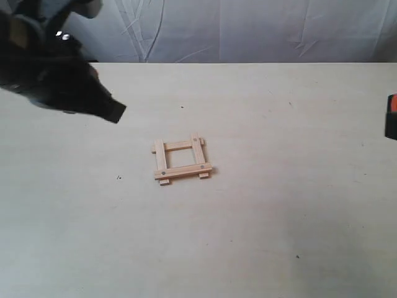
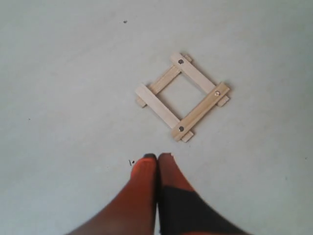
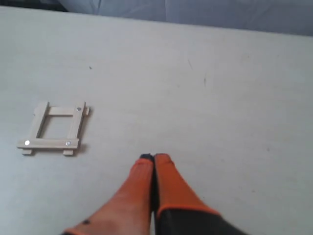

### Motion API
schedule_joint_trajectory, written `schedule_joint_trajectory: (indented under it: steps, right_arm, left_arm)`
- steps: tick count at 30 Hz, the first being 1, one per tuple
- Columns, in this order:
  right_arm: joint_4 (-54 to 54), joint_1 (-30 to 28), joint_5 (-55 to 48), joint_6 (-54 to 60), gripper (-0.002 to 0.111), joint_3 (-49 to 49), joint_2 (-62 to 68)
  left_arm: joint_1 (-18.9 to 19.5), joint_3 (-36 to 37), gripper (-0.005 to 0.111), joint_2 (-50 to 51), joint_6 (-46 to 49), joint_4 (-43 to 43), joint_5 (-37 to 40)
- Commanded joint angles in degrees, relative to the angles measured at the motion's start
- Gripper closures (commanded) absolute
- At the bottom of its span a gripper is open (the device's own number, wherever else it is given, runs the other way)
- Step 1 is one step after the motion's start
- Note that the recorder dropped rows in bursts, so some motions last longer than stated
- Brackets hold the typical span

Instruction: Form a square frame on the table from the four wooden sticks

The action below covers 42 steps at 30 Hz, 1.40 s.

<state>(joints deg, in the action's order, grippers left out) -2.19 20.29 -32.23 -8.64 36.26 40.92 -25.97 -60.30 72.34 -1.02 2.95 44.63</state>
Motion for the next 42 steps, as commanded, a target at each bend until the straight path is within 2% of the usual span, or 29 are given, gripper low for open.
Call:
schedule_joint_trajectory:
  steps: [1,5,8,12,25,26,32,37,42]
  right_arm:
    - [-0.7,-0.2,1.1,0.3,0.108,-5.4,-8.1]
    - [-0.7,-0.2,5.3,0.0,0.108,-11.0,-13.3]
    - [-0.7,-0.2,5.8,0.0,0.108,-11.3,-16.1]
    - [-0.7,-0.2,5.8,0.0,0.108,-11.3,-18.2]
    - [-0.1,-0.3,5.9,0.0,0.108,-11.5,-18.9]
    - [0.7,-0.9,5.9,0.0,0.108,-11.5,-19.4]
    - [2.9,-13.2,5.9,0.0,0.108,-11.5,-27.5]
    - [-1.7,-13.5,6.0,0.6,0.108,-12.2,-29.3]
    - [-2.2,-13.6,7.5,7.2,0.108,-16.0,-33.1]
  left_arm:
    - [0.1,10.7,0.107,-12.7,1.4,-3.0,-4.9]
    - [0.1,19.7,0.107,-22.9,1.4,-3.0,-14.8]
    - [0.1,23.2,0.107,-28.6,1.5,-3.0,-15.9]
    - [0.1,23.5,0.107,-33.0,1.5,-3.0,-9.6]
    - [0.1,23.5,0.107,-36.0,1.5,-3.0,-9.9]
    - [0.1,23.5,0.107,-36.0,1.5,-3.0,-9.9]
    - [0.1,23.5,0.107,-36.0,1.5,-3.0,-9.9]
    - [0.1,23.5,0.107,-36.0,1.5,-3.0,-9.9]
    - [0.1,23.5,0.107,-36.0,1.5,-3.0,-9.9]
